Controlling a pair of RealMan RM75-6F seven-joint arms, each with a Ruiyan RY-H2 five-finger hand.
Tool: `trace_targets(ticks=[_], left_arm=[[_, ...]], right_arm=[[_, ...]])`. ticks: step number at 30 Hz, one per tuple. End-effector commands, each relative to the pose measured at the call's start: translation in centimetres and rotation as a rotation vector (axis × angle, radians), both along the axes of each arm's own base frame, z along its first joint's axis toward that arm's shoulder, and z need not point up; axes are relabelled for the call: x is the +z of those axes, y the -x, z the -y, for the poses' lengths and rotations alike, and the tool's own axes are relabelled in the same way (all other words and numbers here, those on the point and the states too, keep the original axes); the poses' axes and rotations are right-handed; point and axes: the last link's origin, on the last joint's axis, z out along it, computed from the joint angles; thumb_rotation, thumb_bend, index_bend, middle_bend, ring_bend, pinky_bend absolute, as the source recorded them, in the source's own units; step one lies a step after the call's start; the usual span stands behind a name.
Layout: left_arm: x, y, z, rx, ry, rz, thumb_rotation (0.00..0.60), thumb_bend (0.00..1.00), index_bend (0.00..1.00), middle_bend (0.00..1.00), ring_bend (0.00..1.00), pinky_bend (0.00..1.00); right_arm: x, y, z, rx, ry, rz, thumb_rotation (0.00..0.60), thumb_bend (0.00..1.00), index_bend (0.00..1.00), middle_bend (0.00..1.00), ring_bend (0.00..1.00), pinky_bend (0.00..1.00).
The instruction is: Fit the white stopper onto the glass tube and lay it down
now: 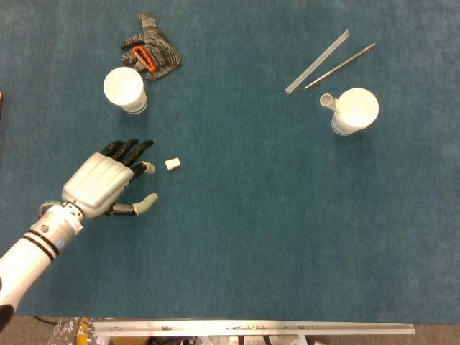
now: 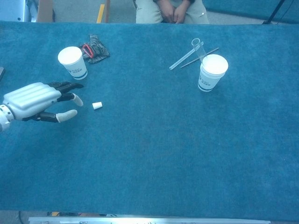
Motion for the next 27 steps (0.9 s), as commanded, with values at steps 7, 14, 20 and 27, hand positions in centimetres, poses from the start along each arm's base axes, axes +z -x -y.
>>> trace_targets(ticks=[7, 14, 20, 27], left_arm=[[-2.2, 0.0, -0.8, -0.015, 0.011, -0.017, 0.0, 0.29, 0.23, 0.0, 0.0, 0.0], [-2.8, -0.2, -1.1, -0.02, 0.012, -0.01, 0.0, 0.29, 0.23, 0.0, 0.0, 0.0], [-2.9, -0.1, -1.3, -0.025, 0.008, -0.013, 0.0, 0.29, 0.23, 0.0, 0.0, 0.0], [-3.0, 0.0, -1.4, -0.023, 0.008, -0.011, 0.0, 0.29, 0.23, 0.0, 0.0, 0.0]], right_arm=[[0.3, 0.3, -0.1, -0.009, 0.008, -0.001, 0.6, 0.32, 0.23, 0.13, 0.04, 0.18], [0.7, 0.4, -0.3, -0.013, 0.018, -0.003, 0.6, 0.32, 0.23, 0.13, 0.04, 0.18], [0.8, 0.4, -0.4, -0.015, 0.023, 0.001, 0.6, 0.32, 0.23, 0.13, 0.04, 0.18], [0.9, 0.4, -0.4, -0.017, 0.026, 0.002, 0.6, 0.32, 0.23, 0.13, 0.04, 0.18]])
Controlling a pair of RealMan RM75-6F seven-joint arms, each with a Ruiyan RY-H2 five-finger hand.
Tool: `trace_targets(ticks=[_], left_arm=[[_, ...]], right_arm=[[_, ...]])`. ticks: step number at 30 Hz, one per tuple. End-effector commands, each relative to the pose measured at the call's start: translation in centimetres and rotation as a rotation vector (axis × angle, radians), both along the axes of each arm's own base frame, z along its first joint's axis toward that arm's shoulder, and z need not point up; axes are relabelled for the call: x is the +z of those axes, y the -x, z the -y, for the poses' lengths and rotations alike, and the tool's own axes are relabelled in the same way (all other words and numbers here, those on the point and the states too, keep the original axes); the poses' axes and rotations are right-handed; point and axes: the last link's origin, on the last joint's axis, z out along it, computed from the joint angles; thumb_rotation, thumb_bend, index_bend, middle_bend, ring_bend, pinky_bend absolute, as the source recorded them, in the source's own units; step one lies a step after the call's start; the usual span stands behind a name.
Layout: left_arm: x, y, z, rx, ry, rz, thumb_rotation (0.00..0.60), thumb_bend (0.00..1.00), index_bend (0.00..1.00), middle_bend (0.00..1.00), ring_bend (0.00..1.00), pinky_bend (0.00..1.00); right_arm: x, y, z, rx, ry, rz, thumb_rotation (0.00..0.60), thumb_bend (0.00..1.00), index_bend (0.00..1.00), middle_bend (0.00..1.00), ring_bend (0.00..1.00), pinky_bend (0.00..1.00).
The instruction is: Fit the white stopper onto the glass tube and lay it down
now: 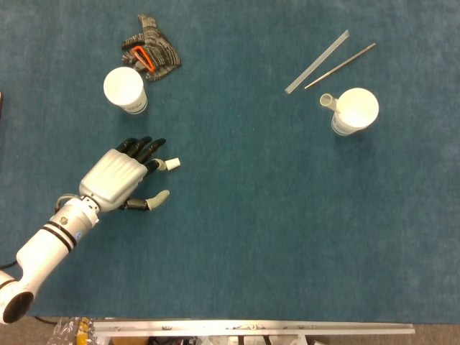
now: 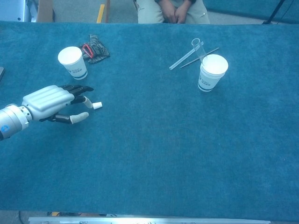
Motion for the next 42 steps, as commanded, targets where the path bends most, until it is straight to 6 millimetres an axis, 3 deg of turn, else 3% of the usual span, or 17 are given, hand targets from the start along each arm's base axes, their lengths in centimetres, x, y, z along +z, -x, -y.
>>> trace_targets(ticks=[1, 26, 42], left_arm=[[-0.1, 0.0, 0.0, 0.0, 0.001, 0.001, 0.0, 0.29, 0.23, 0.0, 0.0, 0.0], [-0.3, -2.4, -0.9, -0.04, 0.016, 0.023, 0.0, 0.29, 0.23, 0.0, 0.0, 0.0], [0.3, -2.9, -0.9, -0.05, -0.004, 0.021, 0.0, 0.29, 0.23, 0.0, 0.0, 0.0]], right_arm=[[0.0, 0.0, 0.0, -0.001, 0.002, 0.0, 0.6, 0.32, 0.23, 0.13, 0.04, 0.18], [0.6, 0.6, -0.6, -0.02, 0.024, 0.002, 0.6, 0.32, 0.23, 0.13, 0.04, 0.18], [0.8, 0.8, -0.6, -0.018, 0.029, 0.004, 0.6, 0.32, 0.23, 0.13, 0.04, 0.18]])
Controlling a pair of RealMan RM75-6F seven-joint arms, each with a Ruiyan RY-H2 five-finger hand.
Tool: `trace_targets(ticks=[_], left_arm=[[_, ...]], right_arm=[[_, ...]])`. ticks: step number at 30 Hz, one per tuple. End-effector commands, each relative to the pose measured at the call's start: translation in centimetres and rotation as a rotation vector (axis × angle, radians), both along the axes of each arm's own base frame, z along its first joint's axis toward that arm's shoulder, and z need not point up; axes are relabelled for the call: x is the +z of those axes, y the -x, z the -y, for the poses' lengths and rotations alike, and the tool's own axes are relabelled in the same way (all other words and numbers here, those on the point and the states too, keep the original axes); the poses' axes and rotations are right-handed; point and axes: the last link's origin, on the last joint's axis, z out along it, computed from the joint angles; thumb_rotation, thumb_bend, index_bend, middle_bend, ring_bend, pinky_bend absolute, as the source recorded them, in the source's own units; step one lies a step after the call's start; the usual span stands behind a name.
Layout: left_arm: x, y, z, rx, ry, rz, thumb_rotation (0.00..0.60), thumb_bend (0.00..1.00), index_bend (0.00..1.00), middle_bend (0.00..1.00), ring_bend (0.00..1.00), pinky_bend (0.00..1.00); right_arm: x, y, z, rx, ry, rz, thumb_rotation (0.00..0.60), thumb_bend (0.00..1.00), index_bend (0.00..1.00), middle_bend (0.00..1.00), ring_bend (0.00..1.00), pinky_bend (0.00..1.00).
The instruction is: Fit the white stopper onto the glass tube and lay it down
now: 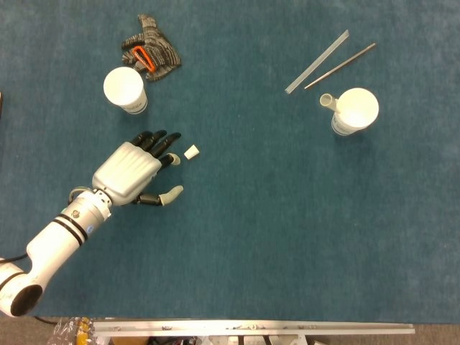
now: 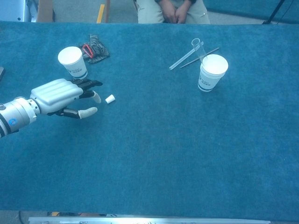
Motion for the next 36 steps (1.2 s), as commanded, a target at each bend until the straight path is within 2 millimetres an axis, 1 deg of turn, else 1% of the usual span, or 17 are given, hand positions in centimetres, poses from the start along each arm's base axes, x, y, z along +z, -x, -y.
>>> trace_targets(ticks=[1, 7, 16, 18, 23, 25, 30, 36], left_arm=[[0.3, -0.1, 0.0, -0.005, -0.01, 0.007, 0.0, 0.29, 0.23, 0.0, 0.0, 0.0], [0.8, -0.4, 0.2, -0.013, -0.025, 0.038, 0.0, 0.29, 0.22, 0.0, 0.0, 0.0], [0.4, -1.0, 0.1, -0.03, -0.019, 0.051, 0.0, 0.29, 0.2, 0.0, 0.0, 0.0], [0.2, -1.5, 0.0, -0.035, -0.015, 0.06, 0.0, 0.29, 0.2, 0.0, 0.0, 0.0], [-1.2, -3.4, -0.7, -0.07, 0.008, 0.073, 0.0, 0.29, 0.2, 0.0, 0.0, 0.0], [-1.6, -3.7, -0.9, -0.078, 0.018, 0.068, 0.0, 0.29, 0.2, 0.0, 0.0, 0.0], [-2.7, -4.4, -1.7, -0.09, 0.036, 0.049, 0.0, 0.29, 0.2, 0.0, 0.0, 0.0], [-3.3, -4.3, -3.0, -0.09, 0.035, 0.01, 0.0, 0.29, 0.2, 0.0, 0.0, 0.0]], right_arm=[[0.0, 0.0, 0.0, 0.0, 0.001, 0.001, 0.6, 0.32, 0.23, 0.13, 0.04, 0.18], [0.1, -0.1, -0.1, 0.003, 0.006, 0.0, 0.6, 0.32, 0.23, 0.13, 0.04, 0.18], [0.4, -0.2, -0.4, 0.003, 0.013, -0.004, 0.6, 0.32, 0.23, 0.13, 0.04, 0.18], [0.5, -0.2, -0.4, 0.002, 0.015, -0.006, 0.6, 0.32, 0.23, 0.13, 0.04, 0.18], [0.3, -0.2, -0.3, 0.005, 0.009, -0.001, 0.6, 0.32, 0.23, 0.13, 0.04, 0.18], [0.4, -0.1, -0.4, 0.003, 0.009, -0.004, 0.6, 0.32, 0.23, 0.13, 0.04, 0.18], [0.8, 0.0, -0.5, -0.003, 0.021, -0.009, 0.6, 0.32, 0.23, 0.13, 0.04, 0.18], [1.0, 0.1, -0.7, -0.009, 0.026, -0.01, 0.6, 0.32, 0.23, 0.13, 0.04, 0.18]])
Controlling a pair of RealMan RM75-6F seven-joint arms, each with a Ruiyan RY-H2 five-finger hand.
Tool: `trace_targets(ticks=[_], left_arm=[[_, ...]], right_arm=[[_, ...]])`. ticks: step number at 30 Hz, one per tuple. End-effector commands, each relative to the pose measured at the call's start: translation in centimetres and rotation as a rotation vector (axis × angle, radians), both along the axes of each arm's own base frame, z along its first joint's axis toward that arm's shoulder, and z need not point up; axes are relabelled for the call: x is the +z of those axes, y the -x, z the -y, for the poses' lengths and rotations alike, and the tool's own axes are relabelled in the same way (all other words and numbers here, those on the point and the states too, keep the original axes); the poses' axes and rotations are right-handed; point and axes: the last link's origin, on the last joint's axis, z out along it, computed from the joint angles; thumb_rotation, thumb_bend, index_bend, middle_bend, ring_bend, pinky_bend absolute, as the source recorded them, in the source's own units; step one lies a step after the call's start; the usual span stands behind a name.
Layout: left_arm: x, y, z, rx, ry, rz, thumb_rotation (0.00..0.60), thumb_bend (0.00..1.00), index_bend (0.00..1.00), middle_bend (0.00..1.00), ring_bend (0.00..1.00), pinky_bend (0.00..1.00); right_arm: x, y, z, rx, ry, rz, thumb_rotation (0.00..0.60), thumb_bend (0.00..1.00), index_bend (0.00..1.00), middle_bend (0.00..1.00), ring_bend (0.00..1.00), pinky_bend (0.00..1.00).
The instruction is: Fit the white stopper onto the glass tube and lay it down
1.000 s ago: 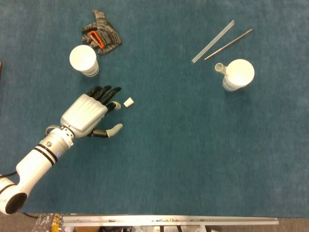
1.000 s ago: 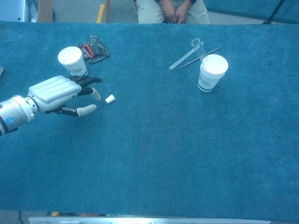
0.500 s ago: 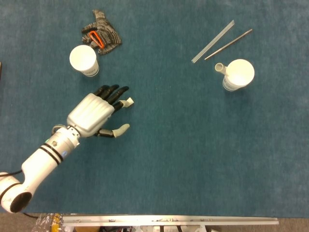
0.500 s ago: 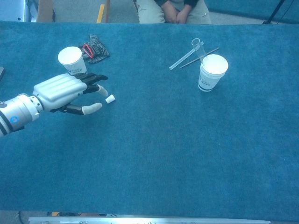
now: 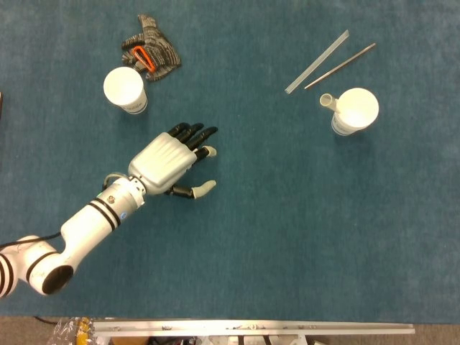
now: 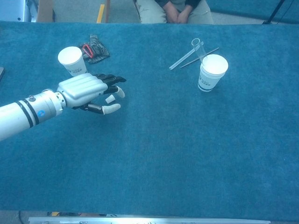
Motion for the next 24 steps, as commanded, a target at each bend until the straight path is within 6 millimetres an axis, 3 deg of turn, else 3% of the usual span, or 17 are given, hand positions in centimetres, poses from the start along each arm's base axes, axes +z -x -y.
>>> trace_targets(ticks=[1, 24], left_arm=[[-0.2, 0.0, -0.6, 0.003, -0.004, -0.014, 0.0, 0.29, 0.2, 0.0, 0.0, 0.0], [-0.5, 2.1, -1.6, 0.038, -0.022, -0.065, 0.0, 0.29, 0.24, 0.0, 0.0, 0.0]], right_arm=[[0.0, 0.0, 0.0, -0.001, 0.001, -0.002, 0.6, 0.32, 0.23, 0.13, 0.04, 0.18], [-0.1, -0.1, 0.0, -0.008, 0.005, -0.009, 0.6, 0.32, 0.23, 0.13, 0.04, 0.18]])
